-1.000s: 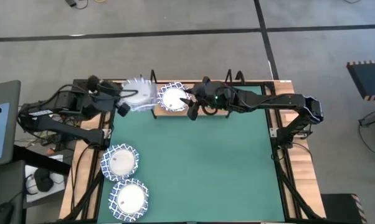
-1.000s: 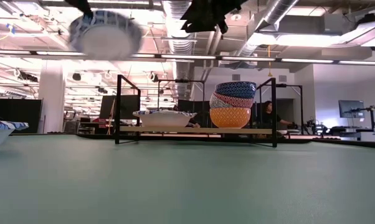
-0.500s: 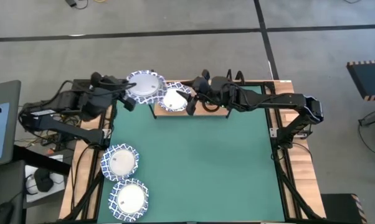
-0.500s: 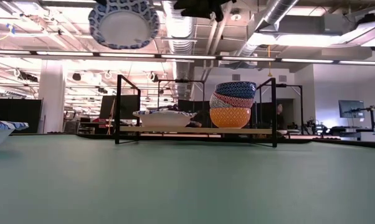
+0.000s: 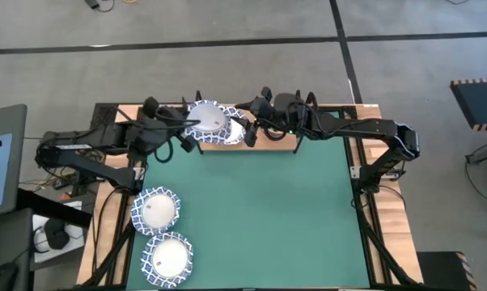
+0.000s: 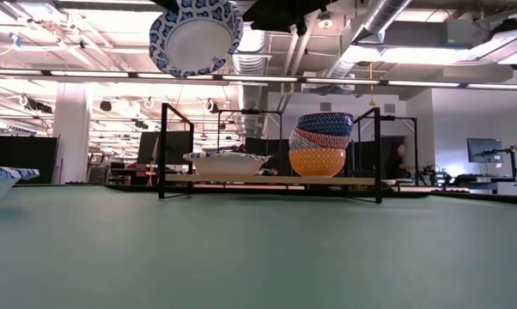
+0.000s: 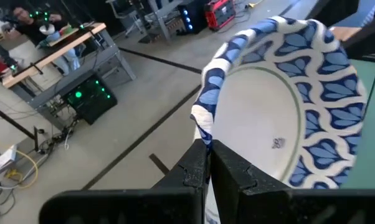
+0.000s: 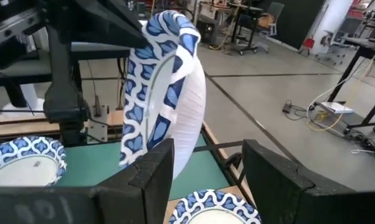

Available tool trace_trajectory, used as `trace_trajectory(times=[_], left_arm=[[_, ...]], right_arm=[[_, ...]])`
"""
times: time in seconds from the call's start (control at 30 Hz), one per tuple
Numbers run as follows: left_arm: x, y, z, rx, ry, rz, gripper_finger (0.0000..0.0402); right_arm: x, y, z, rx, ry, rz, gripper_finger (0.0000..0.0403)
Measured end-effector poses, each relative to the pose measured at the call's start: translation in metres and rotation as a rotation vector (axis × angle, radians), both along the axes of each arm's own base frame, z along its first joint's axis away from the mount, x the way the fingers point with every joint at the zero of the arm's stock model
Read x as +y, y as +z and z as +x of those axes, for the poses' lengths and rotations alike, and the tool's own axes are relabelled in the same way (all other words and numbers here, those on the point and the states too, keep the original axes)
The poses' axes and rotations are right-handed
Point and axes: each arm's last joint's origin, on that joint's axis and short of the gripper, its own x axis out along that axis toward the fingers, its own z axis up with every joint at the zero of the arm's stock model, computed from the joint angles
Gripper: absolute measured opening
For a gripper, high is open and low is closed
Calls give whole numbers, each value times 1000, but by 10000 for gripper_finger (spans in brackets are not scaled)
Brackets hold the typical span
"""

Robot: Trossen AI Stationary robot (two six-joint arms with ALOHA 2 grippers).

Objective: Place and stack bowls onto a shelf
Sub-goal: Stack the white patterned bowl on top of the white patterned bowl on the shelf

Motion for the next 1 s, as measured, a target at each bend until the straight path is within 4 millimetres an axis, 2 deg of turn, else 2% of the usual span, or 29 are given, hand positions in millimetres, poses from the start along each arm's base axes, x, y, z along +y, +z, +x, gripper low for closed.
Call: trace_trajectory(times=[0.17, 0.5, 0.67, 0.8, 0.9, 1.0], left_arm=[[0, -5, 10, 26, 3, 3, 0], [0, -6, 9, 24, 28, 12, 0], [0, -6, 9, 31, 30, 10, 0], [0, -9, 7, 48, 48, 3, 0], [1, -12, 5, 56, 65, -8, 0], [1, -12, 5, 50, 69, -11, 0]], right_arm=[[1, -2, 0, 18, 45, 14, 214], [-7, 8, -5, -46, -45, -12, 214], [-8, 7, -5, -40, 16, -4, 214], [-3, 7, -5, 0, -62, -95, 214], [1, 17, -10, -26, -166, -172, 214], [4, 21, -9, -60, -87, -160, 214]])
